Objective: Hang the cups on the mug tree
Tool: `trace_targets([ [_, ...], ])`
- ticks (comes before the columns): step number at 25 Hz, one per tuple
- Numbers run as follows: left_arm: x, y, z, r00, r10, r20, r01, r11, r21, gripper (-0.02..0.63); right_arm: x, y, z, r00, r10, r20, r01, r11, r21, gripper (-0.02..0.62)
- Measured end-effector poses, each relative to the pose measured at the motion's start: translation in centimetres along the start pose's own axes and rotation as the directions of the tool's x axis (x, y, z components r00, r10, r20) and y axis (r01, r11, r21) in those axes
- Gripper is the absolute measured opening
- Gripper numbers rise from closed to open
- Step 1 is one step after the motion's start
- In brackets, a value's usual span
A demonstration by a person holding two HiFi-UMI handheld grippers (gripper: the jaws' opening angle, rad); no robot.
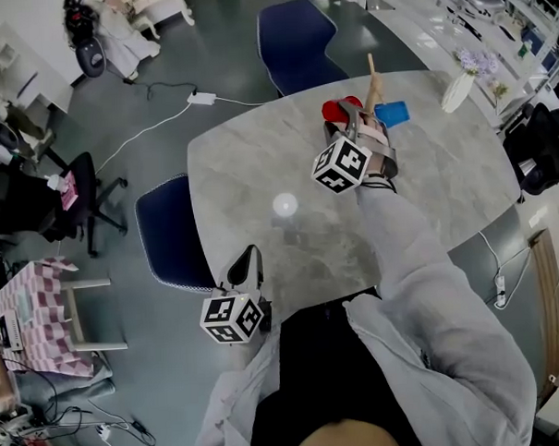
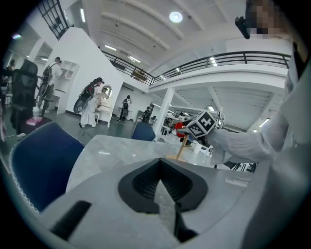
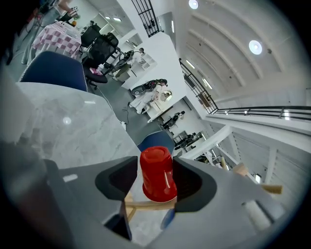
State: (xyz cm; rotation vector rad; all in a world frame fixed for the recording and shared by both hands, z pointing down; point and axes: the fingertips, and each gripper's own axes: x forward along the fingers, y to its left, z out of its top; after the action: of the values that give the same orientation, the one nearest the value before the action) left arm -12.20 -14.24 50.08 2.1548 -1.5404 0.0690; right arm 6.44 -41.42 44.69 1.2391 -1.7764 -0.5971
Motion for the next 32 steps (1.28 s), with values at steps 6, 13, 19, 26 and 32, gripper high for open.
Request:
trace_targets([
  [6,-0.4,0.3,-0.3,1.000,0.007,-0.004,-0.007,1.000,-0.002,0.003,0.0,-0.1,-0.9,1.000,-0.017,0.004,0.017,0.998,0.054,0.266],
  [13,-0.7,1.1,-0.5,1.000,-0.019,-0.018,0.019,1.000,-0.012,0.003,-2.9,0.4,0.3,0.995,-0.044,0.092,0.027,0.984,0.176,0.408],
  [19,1.1,0.4,-1.3,0.993,-0.102,-0.055,0.102,0.995,-0.004,0.003,-8.8,0.1,1.5,0.970,0.005,0.242,-0.096,0.925,0.368,0.347],
  [26,4.3,-3.9,-1.1,0.972,-0.220,-0.079,0.223,0.974,0.036,0.003,-15.3,-2.7,-3.6,0.955,-0.028,0.294,-0.163,0.780,0.605,0.319],
  [32,6.3,-7.3,-1.3,0.965,-0.247,-0.090,0.253,0.966,0.053,0.003,-20.1,-4.3,-9.3,0.944,-0.086,0.318,-0.229,0.522,0.822,0.267],
])
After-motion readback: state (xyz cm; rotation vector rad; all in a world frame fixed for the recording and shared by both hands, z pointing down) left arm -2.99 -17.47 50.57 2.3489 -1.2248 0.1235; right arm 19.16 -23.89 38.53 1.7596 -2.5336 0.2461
